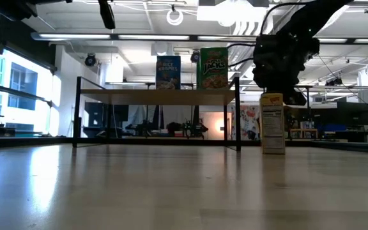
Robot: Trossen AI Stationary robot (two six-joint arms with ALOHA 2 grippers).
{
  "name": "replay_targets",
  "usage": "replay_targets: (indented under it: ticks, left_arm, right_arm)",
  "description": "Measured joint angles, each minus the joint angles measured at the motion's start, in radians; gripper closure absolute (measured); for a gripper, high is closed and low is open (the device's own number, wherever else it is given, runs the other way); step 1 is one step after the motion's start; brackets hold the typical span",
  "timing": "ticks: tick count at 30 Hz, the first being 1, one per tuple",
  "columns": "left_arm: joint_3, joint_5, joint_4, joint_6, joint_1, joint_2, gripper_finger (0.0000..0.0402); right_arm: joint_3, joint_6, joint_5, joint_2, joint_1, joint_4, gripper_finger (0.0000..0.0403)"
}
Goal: Stack cereal on shelf
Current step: Move the top yellow cereal box to the center of the table
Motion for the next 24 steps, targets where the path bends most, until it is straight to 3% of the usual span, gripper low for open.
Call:
replay_targets:
  ticks: [7,15,24]
  left_arm:
    - [0.0,0.0,0.0,0.0,0.0,0.0,0.0401]
    - [0.0,-0.001,0.0,0.001,0.0,0.0,0.0401]
    - [0.0,-0.027,0.002,0.025,0.0,0.0,0.0401]
  right_arm:
    - [-0.075,0.04,0.001,-0.064,0.106,-0.004,0.0403]
    - [-0.312,0.295,0.01,-0.259,0.232,0.176,0.0403]
    - [-0.352,0.463,0.123,-0.417,0.377,0.232,0.0403]
